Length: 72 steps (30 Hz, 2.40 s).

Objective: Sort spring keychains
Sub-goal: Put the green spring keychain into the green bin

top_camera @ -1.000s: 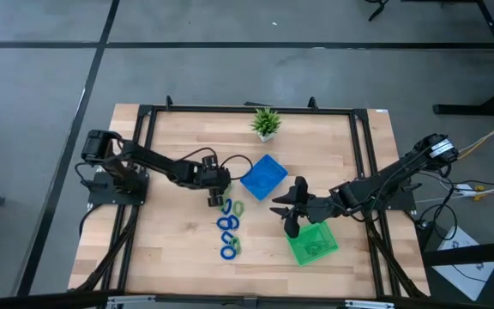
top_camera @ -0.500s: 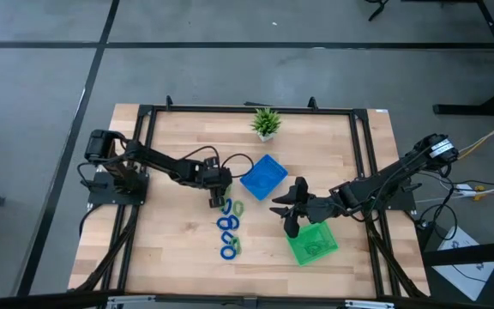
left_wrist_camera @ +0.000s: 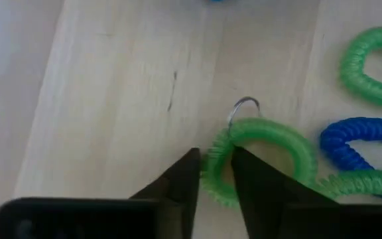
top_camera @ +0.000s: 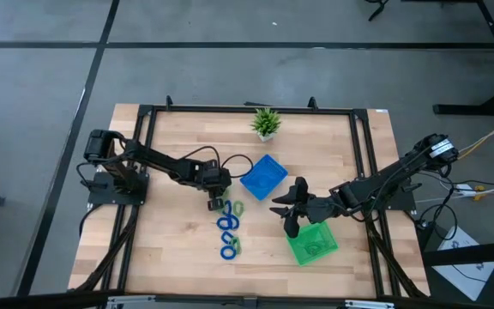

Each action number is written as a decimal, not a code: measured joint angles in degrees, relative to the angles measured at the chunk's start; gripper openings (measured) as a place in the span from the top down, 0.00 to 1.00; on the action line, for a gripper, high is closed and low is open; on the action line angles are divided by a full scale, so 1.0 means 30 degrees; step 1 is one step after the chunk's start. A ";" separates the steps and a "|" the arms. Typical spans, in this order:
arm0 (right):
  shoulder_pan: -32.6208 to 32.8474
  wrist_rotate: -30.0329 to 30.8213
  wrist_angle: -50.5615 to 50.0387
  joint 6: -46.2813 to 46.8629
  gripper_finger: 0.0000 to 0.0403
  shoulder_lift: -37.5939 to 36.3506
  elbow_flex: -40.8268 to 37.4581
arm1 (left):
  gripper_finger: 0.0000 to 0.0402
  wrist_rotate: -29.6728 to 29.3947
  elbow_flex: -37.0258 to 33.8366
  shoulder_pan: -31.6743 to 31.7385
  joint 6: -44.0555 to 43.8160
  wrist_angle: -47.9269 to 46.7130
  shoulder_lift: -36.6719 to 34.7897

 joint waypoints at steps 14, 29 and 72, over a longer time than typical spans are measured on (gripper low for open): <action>0.0000 -0.0007 0.0510 0.2053 0.65 -0.0007 0.0000 | 0.98 -0.1650 -0.0148 -0.0809 0.0058 -0.0358 -0.1225; -0.0697 0.0184 0.2386 0.1973 0.65 -0.0007 0.0000 | 0.98 -0.8898 -0.0107 -0.3670 0.0564 0.0066 -0.4223; -0.4116 -0.0998 0.9835 0.0444 0.65 0.3045 0.0000 | 0.98 -1.1172 -0.0071 -0.5462 0.5559 1.0832 -0.5049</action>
